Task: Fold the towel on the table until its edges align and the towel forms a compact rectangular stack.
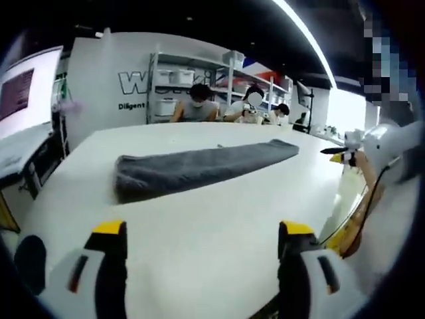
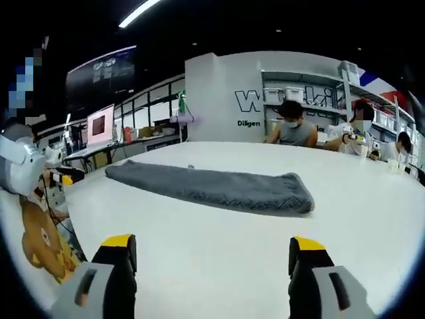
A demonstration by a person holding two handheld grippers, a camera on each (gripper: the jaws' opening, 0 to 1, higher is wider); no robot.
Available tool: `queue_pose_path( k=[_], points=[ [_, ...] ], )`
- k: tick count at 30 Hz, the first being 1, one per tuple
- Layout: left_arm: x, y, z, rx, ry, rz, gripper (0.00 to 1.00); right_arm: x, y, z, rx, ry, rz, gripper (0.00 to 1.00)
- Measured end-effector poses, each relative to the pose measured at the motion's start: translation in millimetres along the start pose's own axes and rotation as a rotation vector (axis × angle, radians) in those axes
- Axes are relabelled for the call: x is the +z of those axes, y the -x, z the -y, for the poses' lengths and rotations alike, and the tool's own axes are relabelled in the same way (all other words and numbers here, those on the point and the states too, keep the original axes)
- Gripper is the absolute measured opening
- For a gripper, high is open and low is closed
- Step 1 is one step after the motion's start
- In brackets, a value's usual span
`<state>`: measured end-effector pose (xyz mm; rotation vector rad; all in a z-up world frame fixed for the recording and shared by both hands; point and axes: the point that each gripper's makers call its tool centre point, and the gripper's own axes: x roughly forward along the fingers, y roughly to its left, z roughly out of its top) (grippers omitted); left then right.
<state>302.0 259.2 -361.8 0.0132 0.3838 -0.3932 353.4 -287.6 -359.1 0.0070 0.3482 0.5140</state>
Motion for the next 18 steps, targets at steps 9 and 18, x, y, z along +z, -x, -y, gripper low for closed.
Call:
queue_pose_path(
  k=[9,18],
  points=[
    [0.5,-2.0,1.5,-0.020,-0.009,0.001,0.99,16.3,-12.6,25.5,0.019,-0.193,0.040,0.99],
    [1.6,-6.1,6.1,-0.032,-0.015,-0.008,0.99,39.1,-49.3,75.6,0.097,-0.322,-0.020,0.97]
  ],
)
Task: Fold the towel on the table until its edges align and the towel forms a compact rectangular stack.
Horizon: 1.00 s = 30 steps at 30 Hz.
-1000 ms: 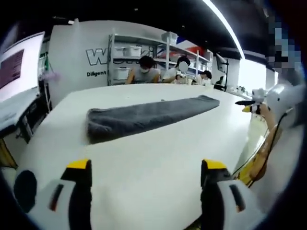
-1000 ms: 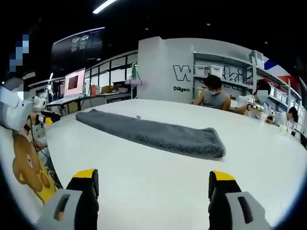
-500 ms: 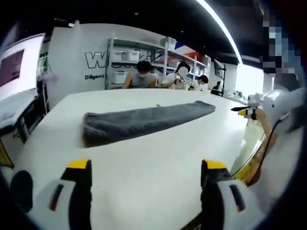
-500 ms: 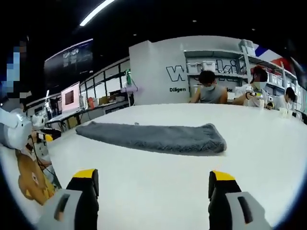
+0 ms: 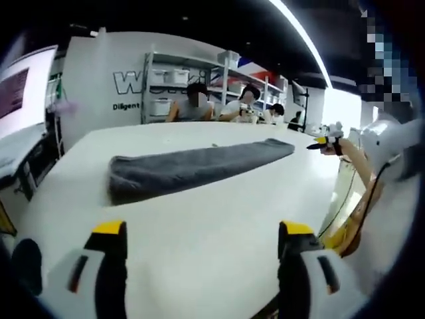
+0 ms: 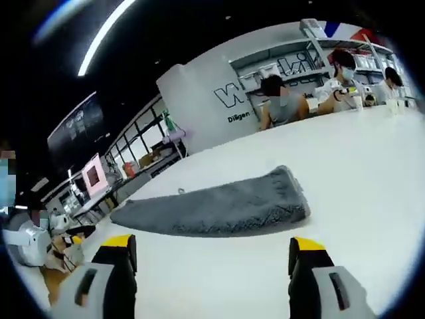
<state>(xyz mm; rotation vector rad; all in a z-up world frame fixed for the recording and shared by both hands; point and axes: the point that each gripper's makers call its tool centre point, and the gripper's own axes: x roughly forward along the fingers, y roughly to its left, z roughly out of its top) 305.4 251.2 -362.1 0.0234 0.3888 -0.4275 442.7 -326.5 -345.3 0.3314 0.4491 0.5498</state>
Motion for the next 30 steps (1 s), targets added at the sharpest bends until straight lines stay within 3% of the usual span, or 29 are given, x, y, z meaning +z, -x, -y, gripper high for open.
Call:
queue_pose_path(
  k=[5,9,17,25,30],
  points=[
    [3.7,-0.2,2.9,0.001,-0.007,0.002,0.99,15.5,-19.8,29.5,0.016,0.013,-0.127,0.91],
    [4.7,0.1,5.0,0.008,-0.008,0.004,0.99,27.3,-41.1,52.9,0.020,-0.012,-0.172,0.88],
    [5.0,2.6,7.3,0.027,-0.005,-0.004,0.99,17.4,-68.4,67.8,-0.016,-0.022,-0.224,0.69],
    [8.0,0.5,10.9,0.035,-0.016,-0.021,0.99,8.1,-84.8,72.1,0.010,-0.083,-0.386,0.62],
    [7.3,-2.2,15.9,0.042,-0.016,-0.026,0.98,3.8,-88.9,69.4,0.020,-0.088,-0.426,0.59]
  ],
)
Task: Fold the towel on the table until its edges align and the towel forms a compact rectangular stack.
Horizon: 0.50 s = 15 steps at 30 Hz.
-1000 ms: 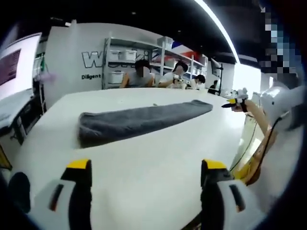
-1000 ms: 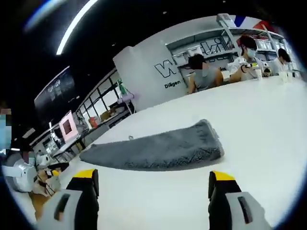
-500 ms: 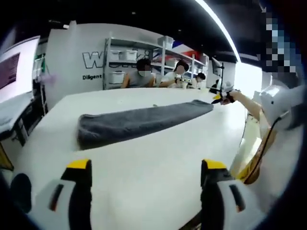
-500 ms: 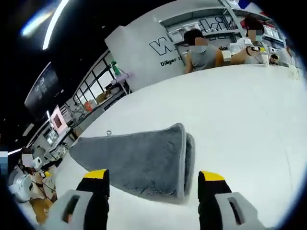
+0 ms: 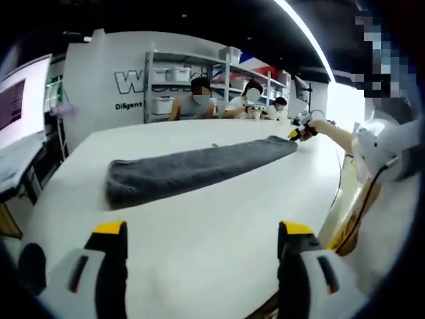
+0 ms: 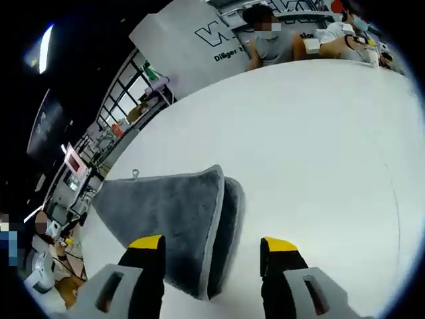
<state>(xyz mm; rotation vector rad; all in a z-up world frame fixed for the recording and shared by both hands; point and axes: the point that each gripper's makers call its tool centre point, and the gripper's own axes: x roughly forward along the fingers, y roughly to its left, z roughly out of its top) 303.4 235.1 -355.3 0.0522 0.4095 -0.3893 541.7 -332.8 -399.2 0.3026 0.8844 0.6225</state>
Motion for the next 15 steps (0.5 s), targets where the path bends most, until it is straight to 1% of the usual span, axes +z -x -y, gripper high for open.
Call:
queue_pose_path(
  k=[1,2,3,6,8,9,11,13,15],
  points=[
    [0.1,0.1,-0.4,0.003,0.002,0.001,0.98,-1.9,-2.4,-2.9,0.016,-0.010,-0.009,0.58],
    [0.1,-0.2,-0.6,0.006,0.005,0.001,0.98,-0.6,-2.5,1.7,0.025,-0.013,-0.018,0.57],
    [0.1,-0.6,-1.0,0.010,0.007,0.000,0.98,0.2,-3.3,1.9,0.035,-0.003,-0.017,0.54],
    [0.5,-2.3,-2.3,0.022,0.011,-0.002,0.98,4.6,-3.4,8.7,0.064,-0.028,-0.022,0.48],
    [0.7,-4.3,-2.0,0.025,0.013,-0.003,0.98,2.1,-5.6,5.3,0.076,-0.031,-0.025,0.45],
    [1.3,-5.9,-1.4,0.027,0.014,-0.002,0.98,0.6,-7.3,1.1,0.094,-0.032,-0.027,0.43],
    [1.9,-8.1,-0.5,0.027,0.015,0.000,0.98,2.1,-7.3,4.2,0.106,-0.036,-0.036,0.40],
    [2.1,-11.8,0.8,0.026,0.017,0.000,0.98,0.5,-11.6,0.5,0.126,-0.039,-0.041,0.36],
    [1.0,-15.0,1.3,0.026,0.021,-0.006,0.98,2.6,-13.9,4.6,0.134,-0.045,-0.051,0.31]
  ],
)
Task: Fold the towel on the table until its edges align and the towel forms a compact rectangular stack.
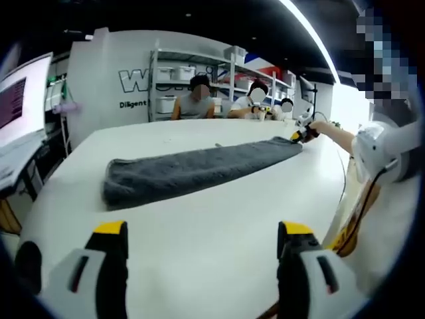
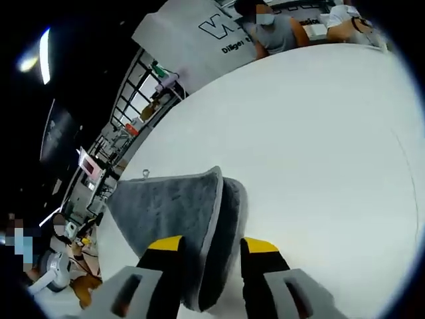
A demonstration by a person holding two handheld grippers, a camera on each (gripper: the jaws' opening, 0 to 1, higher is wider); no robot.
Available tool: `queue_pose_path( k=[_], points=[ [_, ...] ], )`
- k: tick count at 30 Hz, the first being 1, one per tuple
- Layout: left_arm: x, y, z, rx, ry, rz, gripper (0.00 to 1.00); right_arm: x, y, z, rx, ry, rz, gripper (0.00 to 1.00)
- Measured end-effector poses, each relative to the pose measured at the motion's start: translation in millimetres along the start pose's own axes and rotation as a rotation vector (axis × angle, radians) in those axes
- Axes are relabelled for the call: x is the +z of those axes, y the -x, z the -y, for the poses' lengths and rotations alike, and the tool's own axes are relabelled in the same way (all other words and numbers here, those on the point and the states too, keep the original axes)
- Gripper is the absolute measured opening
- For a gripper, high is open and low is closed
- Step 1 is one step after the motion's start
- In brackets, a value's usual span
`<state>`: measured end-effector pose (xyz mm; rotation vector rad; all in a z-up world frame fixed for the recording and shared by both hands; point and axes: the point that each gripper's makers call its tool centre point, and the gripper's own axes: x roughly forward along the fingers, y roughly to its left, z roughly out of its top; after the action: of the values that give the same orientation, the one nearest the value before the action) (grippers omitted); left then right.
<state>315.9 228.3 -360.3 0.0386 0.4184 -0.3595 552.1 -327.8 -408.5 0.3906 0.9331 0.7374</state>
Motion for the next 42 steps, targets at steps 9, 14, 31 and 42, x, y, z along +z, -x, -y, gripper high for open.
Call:
queue_pose_path(
  k=[9,14,31,42],
  points=[
    [-0.2,-2.4,1.5,-0.006,0.007,0.006,0.98,3.6,-11.0,2.0,0.036,-0.031,-0.022,0.04],
    [-3.2,-2.1,-0.9,-0.015,0.013,0.009,0.98,16.4,-2.9,-14.7,0.061,-0.016,-0.003,0.03],
    [-7.1,2.1,-10.9,-0.090,0.021,0.061,0.97,70.0,-22.0,-151.2,0.244,0.121,0.036,0.03],
    [-7.9,5.8,-17.8,-0.138,-0.024,0.059,0.96,70.0,-86.4,-253.9,0.311,0.211,-0.001,0.03]
  ],
)
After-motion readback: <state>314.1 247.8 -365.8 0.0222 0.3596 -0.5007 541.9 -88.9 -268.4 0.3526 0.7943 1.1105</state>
